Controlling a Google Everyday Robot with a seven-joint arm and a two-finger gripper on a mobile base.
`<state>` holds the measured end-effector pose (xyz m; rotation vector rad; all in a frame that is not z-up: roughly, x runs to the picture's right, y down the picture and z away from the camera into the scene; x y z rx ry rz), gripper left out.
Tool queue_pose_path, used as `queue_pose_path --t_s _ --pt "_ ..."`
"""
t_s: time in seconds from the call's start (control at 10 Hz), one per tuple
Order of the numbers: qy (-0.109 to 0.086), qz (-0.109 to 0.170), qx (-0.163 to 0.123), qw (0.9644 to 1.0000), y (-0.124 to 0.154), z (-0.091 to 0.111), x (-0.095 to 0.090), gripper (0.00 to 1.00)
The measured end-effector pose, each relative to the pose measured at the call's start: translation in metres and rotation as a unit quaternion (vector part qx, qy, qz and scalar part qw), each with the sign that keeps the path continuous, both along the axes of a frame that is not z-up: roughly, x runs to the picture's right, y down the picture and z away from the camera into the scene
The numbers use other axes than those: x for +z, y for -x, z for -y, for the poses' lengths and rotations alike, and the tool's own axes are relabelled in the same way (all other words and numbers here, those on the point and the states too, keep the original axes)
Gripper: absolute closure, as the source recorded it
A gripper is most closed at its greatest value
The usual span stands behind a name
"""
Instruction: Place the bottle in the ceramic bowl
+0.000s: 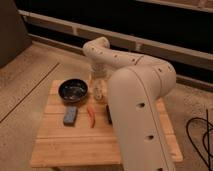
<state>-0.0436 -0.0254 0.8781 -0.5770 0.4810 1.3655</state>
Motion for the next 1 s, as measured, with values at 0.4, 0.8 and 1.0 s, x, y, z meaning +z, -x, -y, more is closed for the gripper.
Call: queue_pose_path --t_s 0.4,0.8,1.0 --pt "0.025 0.020 0.003 0.9995 0.002 -0.013 0.013 0.70" --pt "0.029 0.023 0.007 0.9993 -0.002 -0.016 0.014 1.00" --pt "0.010 0.013 0.006 0.9998 -0.007 -0.006 0.006 1.00"
